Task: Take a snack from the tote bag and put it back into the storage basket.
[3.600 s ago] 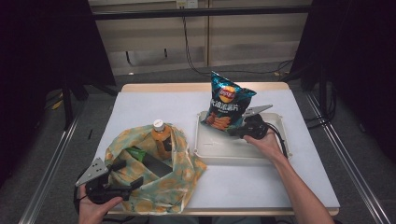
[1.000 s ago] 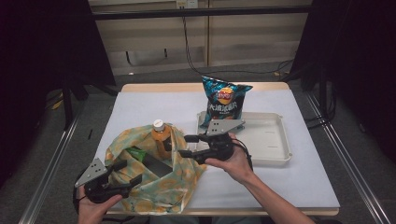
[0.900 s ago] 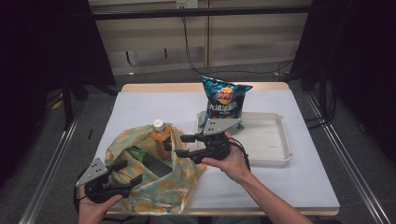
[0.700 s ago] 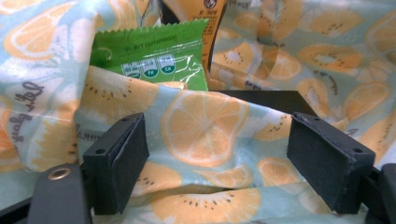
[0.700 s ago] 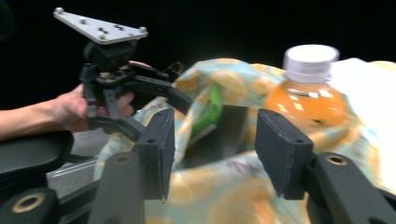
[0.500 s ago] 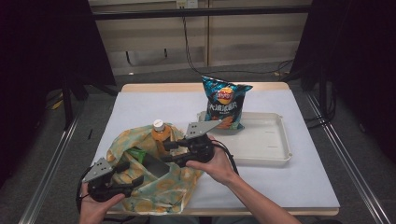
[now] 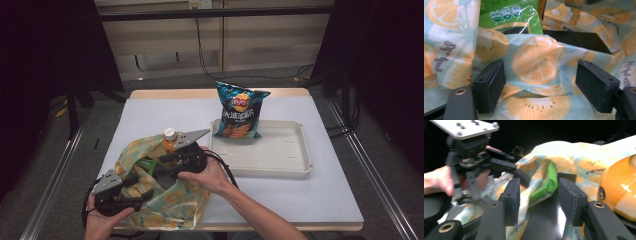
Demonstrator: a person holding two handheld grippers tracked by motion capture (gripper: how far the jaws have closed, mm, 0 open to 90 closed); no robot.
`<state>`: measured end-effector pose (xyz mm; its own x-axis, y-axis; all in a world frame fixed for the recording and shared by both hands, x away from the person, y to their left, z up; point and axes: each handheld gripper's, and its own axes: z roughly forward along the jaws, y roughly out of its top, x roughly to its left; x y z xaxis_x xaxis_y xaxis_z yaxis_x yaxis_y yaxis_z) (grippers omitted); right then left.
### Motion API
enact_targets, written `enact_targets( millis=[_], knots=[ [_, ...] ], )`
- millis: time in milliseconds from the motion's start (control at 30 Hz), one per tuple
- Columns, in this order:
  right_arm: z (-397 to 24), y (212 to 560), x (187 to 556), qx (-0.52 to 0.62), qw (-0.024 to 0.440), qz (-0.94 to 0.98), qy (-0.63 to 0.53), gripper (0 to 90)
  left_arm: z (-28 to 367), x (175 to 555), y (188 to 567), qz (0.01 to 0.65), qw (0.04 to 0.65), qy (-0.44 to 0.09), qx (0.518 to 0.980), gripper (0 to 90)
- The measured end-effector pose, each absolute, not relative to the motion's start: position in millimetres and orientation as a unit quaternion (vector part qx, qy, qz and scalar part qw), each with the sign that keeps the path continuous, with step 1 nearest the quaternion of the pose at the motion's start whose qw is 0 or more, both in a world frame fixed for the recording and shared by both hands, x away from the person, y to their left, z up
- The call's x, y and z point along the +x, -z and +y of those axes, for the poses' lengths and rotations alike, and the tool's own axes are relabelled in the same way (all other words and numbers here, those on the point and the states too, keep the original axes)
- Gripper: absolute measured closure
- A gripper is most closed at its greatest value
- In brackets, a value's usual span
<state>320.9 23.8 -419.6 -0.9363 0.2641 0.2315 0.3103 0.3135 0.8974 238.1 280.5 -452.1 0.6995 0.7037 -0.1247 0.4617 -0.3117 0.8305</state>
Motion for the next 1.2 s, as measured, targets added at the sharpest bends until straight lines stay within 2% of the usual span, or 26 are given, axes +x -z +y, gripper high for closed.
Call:
enact_targets(
  millis=[100, 433, 867, 933, 1033, 1200],
  knots=[
    [30, 424, 323, -0.183, 0.01, -0.82, 0.542, 52.4, 280, 238, 452, 0.363, 0.458, -0.131, 0.801, 24.5],
    [44, 433, 331, -0.19, 0.03, -0.826, 0.53, 51.7, 279, 236, 452, 0.356, 0.454, -0.133, 0.806, 25.1],
    [64, 440, 333, -0.208, 0.045, -0.825, 0.524, 57.8, 278, 236, 452, 0.35, 0.455, -0.127, 0.809, 26.4],
    [65, 442, 334, -0.212, 0.049, -0.823, 0.524, 59.7, 278, 236, 452, 0.349, 0.454, -0.128, 0.81, 26.5],
    [64, 443, 335, -0.223, 0.051, -0.821, 0.524, 67.7, 278, 235, 452, 0.349, 0.456, -0.127, 0.809, 26.3],
    [63, 443, 335, -0.228, 0.059, -0.815, 0.53, 73.2, 278, 234, 450, 0.347, 0.464, -0.13, 0.805, 26.5]
  ],
)
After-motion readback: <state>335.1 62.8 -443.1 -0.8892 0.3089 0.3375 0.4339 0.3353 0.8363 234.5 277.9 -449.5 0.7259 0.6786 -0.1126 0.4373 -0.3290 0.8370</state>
